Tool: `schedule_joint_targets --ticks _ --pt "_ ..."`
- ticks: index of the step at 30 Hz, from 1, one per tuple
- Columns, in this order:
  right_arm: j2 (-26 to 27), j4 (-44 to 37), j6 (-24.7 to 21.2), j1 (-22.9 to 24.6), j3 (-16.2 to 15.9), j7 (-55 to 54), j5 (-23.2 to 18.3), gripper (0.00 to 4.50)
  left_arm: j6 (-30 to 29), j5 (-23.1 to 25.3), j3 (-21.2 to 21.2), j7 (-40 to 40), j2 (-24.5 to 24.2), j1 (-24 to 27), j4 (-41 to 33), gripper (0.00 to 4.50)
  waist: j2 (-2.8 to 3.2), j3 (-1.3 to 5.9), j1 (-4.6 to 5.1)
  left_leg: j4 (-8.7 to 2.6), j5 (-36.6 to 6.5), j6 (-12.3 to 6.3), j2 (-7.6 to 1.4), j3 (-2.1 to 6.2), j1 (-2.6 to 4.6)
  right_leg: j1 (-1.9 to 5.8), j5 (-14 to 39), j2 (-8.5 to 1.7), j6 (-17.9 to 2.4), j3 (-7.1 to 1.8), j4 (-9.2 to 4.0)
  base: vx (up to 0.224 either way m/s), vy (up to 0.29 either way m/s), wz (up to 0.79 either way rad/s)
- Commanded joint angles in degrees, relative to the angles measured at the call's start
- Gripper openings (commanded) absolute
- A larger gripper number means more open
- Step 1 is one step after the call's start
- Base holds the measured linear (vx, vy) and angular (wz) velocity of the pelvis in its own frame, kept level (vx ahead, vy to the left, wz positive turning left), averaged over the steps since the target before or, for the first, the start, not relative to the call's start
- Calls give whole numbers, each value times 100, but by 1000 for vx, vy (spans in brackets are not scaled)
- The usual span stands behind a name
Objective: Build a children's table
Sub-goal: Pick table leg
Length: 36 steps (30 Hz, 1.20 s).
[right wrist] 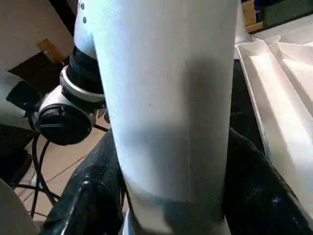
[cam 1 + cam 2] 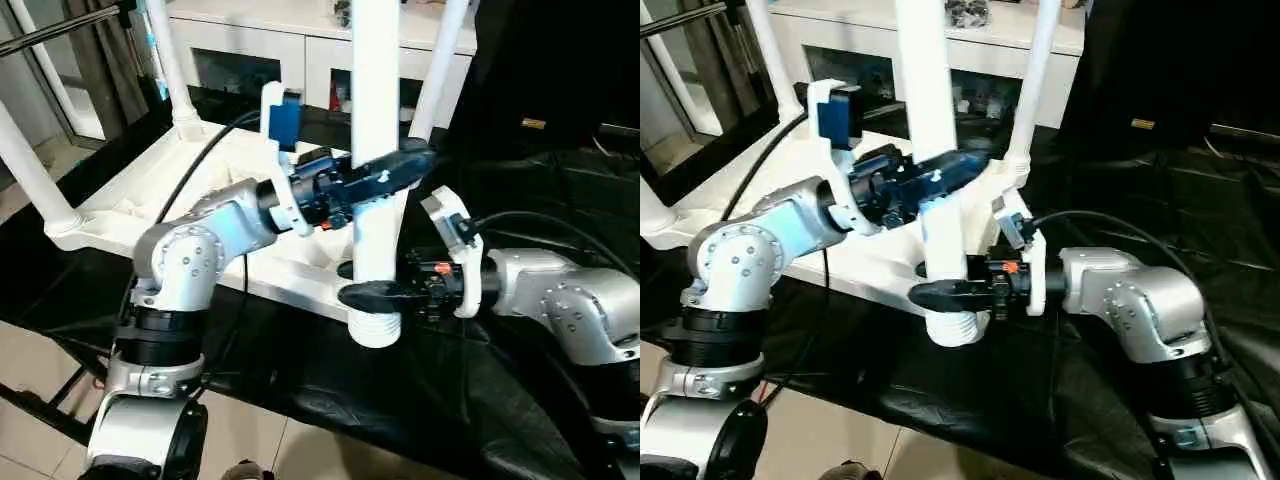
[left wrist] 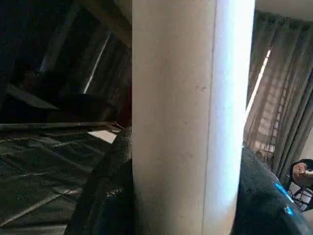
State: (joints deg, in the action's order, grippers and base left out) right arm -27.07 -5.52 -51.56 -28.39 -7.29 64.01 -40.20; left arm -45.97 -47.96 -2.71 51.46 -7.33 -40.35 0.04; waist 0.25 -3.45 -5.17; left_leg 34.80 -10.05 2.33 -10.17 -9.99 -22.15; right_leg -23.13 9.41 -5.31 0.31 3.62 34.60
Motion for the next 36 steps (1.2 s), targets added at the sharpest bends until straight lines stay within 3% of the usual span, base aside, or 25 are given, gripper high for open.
schedule_joint_targets --ticks 1,4,7,13,16,19,22,25,26,30,32,36 --pt "-1 152 34 34 96 -242 85 212 -59 -199 155 203 57 17 -261 182 -88 444 -15 -394 -842 -44 -236 46 99 307 1280 -273 -1206 -215 -351 0 0 0" --pt "64 142 100 71 93 -314 108 201 -42 -171 115 120 106 51 -186 182 -87 438 -12 -395 -861 -47 -232 43 93 306 1281 -274 -1223 -216 -355 0 0 0" --pt "168 130 173 112 138 -465 121 199 37 -69 129 -38 97 156 -249 252 -63 439 -9 -402 -913 -18 -237 53 100 305 1333 -276 -1217 -214 -358 0 0 0" --pt "402 97 302 146 246 -901 261 195 291 597 251 -821 97 378 -376 295 -12 431 19 -425 -1113 122 -250 70 107 294 1418 -265 -1111 -222 -374 0 0 0" --pt "468 71 350 127 267 -1019 295 193 508 906 175 -1277 187 436 -361 295 -40 428 15 -421 -1181 131 -237 60 116 290 1528 -260 -1049 -224 -397 0 0 0" --pt "506 78 389 117 267 -1081 309 193 440 808 35 -1561 309 478 -438 295 -24 437 12 -422 -1158 135 -236 73 102 300 1451 -257 -1039 -213 -386 0 0 0" --pt "517 84 429 110 241 -1138 346 192 398 775 -1 -1767 378 465 -477 260 -26 436 16 -414 -1110 102 -227 66 94 300 1347 -252 -1075 -214 -385 0 0 0" --pt "542 66 478 122 207 -1263 441 192 345 846 -25 -2058 485 413 -419 255 -43 432 19 -416 -1139 105 -229 65 98 297 1423 -251 -1059 -212 -395 0 0 0" --pt "537 68 490 120 199 -1286 462 192 356 852 -30 -2076 503 408 -400 224 -39 431 18 -416 -1148 106 -228 66 98 294 1450 -253 -1052 -213 -396 0 0 0" --pt "483 68 541 110 140 -1271 518 192 417 828 -20 -2053 523 410 -382 217 -29 429 24 -417 -1188 107 -223 68 95 293 1538 -249 -981 -211 -412 0 0 0" --pt "456 159 464 61 163 -1260 487 247 502 838 77 -1946 532 429 -380 199 -14 430 23 -421 -1217 107 -226 73 100 289 1507 -246 -982 -211 -416 0 0 0" --pt "392 174 401 -6 198 -1149 433 282 657 977 231 -1842 486 411 -349 187 1 432 24 -423 -1226 90 -227 75 100 292 1438 -240 -988 -211 -416 0 0 0"
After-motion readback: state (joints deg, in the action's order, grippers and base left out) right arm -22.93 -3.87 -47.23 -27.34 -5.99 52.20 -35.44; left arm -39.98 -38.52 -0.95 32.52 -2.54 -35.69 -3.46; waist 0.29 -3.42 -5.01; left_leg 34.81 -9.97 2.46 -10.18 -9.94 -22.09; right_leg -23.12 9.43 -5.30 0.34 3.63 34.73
